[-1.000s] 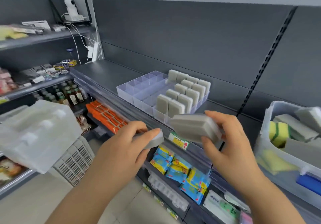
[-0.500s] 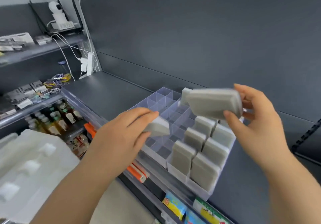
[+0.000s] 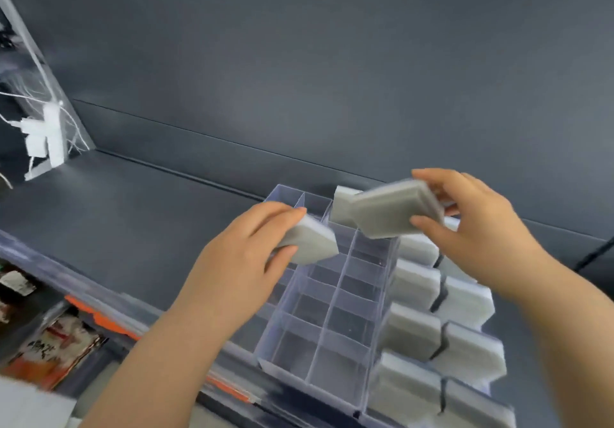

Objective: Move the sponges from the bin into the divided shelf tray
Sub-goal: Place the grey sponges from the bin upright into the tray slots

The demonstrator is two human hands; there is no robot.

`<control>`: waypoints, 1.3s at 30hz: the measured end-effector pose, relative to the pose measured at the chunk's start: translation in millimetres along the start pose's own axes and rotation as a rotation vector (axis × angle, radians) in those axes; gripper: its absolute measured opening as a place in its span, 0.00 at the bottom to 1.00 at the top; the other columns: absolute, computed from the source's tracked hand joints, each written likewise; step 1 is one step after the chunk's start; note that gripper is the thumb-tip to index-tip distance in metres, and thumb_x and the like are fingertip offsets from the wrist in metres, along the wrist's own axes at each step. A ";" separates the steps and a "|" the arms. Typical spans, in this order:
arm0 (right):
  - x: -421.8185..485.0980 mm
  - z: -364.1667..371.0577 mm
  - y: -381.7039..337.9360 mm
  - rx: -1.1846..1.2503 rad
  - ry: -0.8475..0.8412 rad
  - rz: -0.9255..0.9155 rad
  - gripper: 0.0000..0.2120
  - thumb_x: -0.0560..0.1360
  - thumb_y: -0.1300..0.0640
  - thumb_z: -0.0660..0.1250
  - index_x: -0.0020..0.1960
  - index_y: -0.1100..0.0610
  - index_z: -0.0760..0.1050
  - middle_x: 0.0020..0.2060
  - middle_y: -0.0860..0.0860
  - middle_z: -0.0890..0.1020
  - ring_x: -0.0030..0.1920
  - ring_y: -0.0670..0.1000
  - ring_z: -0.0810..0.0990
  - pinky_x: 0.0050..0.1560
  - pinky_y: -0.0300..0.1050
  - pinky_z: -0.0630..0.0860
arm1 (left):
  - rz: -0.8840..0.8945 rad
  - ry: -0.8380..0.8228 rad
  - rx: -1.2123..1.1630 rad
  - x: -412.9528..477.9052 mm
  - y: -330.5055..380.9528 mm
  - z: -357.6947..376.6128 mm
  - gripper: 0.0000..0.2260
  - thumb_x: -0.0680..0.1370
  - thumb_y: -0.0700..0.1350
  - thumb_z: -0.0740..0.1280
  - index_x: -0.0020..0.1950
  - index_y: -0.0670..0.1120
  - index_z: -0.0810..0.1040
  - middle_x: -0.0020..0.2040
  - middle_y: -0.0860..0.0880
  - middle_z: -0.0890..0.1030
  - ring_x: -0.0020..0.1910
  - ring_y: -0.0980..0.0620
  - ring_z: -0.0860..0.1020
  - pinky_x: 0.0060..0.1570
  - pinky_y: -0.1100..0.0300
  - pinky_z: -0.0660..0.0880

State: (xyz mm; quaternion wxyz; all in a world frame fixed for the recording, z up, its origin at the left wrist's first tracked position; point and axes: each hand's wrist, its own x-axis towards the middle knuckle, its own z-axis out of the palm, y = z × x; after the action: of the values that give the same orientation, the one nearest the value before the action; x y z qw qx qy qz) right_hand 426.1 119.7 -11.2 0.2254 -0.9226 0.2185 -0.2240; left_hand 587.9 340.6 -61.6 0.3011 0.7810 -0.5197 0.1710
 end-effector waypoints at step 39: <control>60.1 99.4 13.5 -0.569 -0.491 0.296 0.33 0.70 0.72 0.58 0.68 0.44 0.61 0.57 0.50 0.71 0.54 0.55 0.75 0.41 0.48 0.75 | 0.212 -0.150 -0.258 74.3 -94.6 44.5 0.19 0.73 0.47 0.65 0.64 0.50 0.74 0.59 0.59 0.71 0.51 0.57 0.72 0.44 0.62 0.73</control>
State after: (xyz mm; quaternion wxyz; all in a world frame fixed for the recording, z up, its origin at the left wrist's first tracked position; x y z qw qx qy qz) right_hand 521.2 110.2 -78.6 0.0363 -0.9328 0.3420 0.1074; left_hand 702.2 285.4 -80.0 0.3395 0.6873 -0.6378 0.0752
